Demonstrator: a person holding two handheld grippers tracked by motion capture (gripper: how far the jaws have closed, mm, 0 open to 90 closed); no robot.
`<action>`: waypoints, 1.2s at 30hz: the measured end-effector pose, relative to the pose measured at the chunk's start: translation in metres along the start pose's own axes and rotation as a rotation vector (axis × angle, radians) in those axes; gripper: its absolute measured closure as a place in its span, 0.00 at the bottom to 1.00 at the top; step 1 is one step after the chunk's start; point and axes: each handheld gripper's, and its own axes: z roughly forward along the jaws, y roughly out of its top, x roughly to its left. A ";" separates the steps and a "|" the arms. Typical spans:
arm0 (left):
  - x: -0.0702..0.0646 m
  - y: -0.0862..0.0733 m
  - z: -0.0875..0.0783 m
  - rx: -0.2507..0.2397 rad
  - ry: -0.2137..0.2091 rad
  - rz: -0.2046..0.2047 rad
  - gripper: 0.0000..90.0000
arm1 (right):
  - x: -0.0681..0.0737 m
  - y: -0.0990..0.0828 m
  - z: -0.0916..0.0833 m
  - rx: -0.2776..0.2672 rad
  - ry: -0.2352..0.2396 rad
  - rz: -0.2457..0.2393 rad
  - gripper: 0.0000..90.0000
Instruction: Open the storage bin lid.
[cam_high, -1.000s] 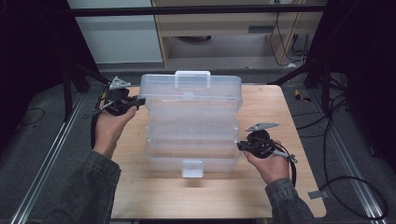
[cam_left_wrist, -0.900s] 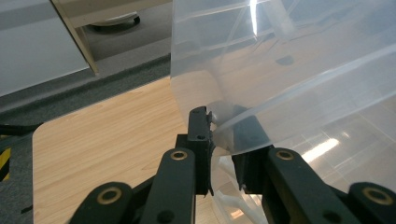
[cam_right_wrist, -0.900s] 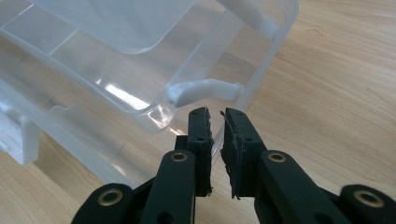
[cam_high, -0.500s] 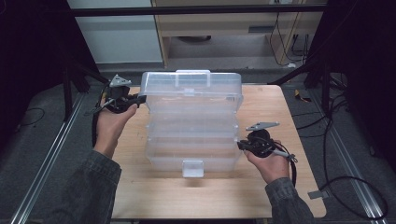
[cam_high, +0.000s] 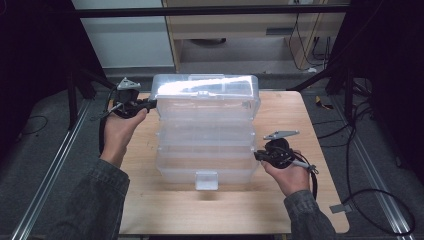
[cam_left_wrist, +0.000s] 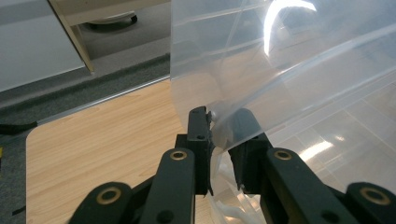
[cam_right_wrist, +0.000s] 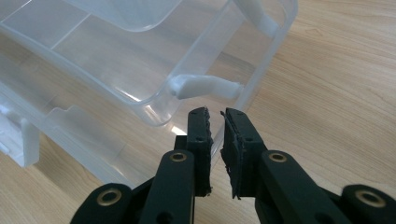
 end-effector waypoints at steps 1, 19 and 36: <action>0.000 0.000 0.000 -0.001 -0.001 0.002 0.87 | 0.000 0.000 0.000 0.000 -0.001 0.000 0.89; 0.001 0.002 0.002 -0.005 -0.002 -0.008 0.87 | 0.002 -0.003 0.008 0.018 -0.023 0.044 0.78; 0.004 0.009 0.005 0.010 0.001 0.010 0.88 | 0.001 -0.003 0.008 0.013 -0.024 0.018 0.78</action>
